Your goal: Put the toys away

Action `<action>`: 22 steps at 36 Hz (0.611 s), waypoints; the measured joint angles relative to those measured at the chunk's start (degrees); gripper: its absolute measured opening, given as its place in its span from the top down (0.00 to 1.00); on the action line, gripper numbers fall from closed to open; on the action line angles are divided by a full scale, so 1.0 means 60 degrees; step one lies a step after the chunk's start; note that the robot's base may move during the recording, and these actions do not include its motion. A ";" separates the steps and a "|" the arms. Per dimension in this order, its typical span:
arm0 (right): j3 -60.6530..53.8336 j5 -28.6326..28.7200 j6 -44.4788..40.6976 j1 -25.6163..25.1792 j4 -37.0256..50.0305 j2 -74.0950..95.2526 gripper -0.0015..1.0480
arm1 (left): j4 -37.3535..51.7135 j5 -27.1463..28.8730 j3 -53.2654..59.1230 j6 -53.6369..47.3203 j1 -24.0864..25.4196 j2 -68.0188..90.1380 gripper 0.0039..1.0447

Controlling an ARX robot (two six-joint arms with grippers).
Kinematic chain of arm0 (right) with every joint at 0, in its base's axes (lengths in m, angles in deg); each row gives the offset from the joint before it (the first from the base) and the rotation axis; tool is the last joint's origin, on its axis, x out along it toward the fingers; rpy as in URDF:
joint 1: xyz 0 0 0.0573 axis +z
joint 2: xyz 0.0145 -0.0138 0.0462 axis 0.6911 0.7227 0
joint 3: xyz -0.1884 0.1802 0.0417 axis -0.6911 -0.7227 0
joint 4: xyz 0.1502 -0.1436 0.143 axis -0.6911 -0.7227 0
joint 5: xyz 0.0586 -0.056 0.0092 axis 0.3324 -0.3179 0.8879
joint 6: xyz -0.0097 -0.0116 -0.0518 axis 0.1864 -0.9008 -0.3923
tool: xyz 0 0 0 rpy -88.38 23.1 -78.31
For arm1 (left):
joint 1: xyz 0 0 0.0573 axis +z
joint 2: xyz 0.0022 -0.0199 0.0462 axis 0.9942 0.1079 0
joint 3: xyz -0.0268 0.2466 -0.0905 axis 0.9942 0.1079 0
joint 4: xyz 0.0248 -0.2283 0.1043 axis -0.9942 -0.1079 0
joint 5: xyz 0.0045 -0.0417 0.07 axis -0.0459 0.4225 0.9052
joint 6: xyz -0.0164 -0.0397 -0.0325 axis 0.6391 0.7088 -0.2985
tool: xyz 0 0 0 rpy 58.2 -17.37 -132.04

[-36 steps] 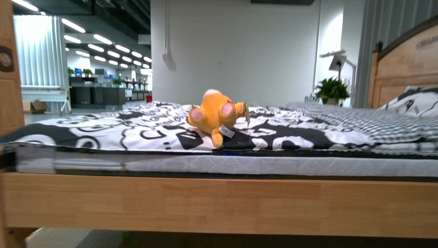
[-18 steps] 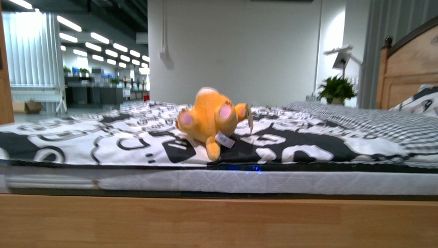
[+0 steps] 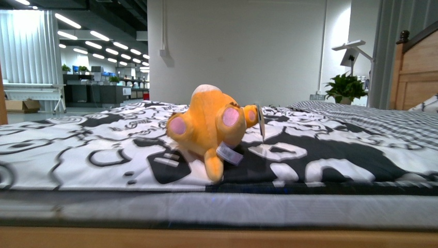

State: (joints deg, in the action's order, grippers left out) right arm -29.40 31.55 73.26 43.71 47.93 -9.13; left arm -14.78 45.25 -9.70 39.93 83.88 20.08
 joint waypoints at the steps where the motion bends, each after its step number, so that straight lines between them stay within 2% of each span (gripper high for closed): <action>1: 0.0004 -0.0007 0.0000 0.0000 -0.0004 0.0011 0.06 | 0.0000 0.0015 0.0000 0.0000 0.0000 0.0011 0.06; 12: 0.0004 0.0000 0.0000 0.0000 0.0000 0.0011 0.06 | 0.0004 0.0015 0.0000 0.0000 0.0000 0.0004 0.06; 14: 0.0091 0.0634 0.0284 -0.0229 -0.0219 0.0168 0.06 | 0.0004 0.0015 0.0000 0.0000 0.0000 0.0004 0.06; 15: 0.0248 0.2208 0.0969 -0.0780 -0.0324 0.0685 0.06 | 0.0004 0.0011 0.0000 0.0000 0.0000 0.0000 0.06; 16: 0.0375 0.3151 0.1362 -0.1180 -0.0164 0.1198 0.06 | 0.0004 0.0000 0.0000 0.0000 0.0000 0.0004 0.06; 18: 0.0743 0.4364 0.2106 -0.1763 0.0637 0.2415 0.06 | 0.0004 0.0011 0.0000 0.0000 0.0000 0.0000 0.06; 22: 0.1621 0.4248 0.2430 -0.1759 0.2280 0.4360 0.06 | 0.0004 0.0015 0.0000 0.0000 0.0000 0.0000 0.06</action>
State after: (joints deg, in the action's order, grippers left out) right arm -19.68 57.04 87.84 33.15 61.61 17.03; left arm -14.76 45.34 -9.70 39.93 83.88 20.08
